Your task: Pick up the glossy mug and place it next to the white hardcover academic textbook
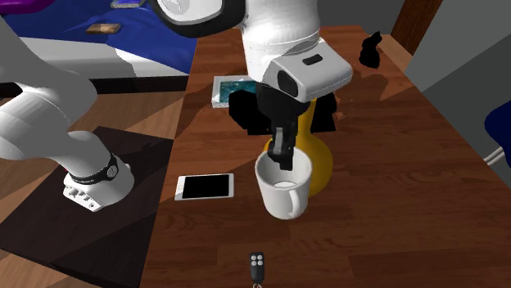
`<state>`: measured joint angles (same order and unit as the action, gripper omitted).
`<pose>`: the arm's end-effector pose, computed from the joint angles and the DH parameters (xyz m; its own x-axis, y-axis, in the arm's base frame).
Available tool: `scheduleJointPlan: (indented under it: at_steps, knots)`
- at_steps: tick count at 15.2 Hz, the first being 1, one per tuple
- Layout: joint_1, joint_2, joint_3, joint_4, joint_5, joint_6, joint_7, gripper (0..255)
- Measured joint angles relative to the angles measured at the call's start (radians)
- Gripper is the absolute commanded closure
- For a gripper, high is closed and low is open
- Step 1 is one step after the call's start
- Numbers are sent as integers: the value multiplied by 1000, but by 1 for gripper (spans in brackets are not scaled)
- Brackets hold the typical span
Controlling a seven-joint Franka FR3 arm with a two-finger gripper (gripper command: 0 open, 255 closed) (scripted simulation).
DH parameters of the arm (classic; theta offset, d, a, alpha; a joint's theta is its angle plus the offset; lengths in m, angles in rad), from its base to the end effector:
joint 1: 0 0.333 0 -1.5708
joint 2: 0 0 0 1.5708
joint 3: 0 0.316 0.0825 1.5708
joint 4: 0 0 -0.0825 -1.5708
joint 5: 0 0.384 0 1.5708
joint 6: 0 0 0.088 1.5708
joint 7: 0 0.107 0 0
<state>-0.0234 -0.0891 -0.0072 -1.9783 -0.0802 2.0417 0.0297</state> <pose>0.5475 -0.0213 0.5210 0.9880 -0.0236 0.1527 -0.0348 -0.9969 0.0709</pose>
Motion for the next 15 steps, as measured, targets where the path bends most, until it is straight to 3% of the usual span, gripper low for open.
scheduleJointPlan:
  at_steps: [8,15]
  knots:
    - [52,-232,75,-249,4,7,124,255]
    - [116,-444,162,-411,47,-50,242,255]
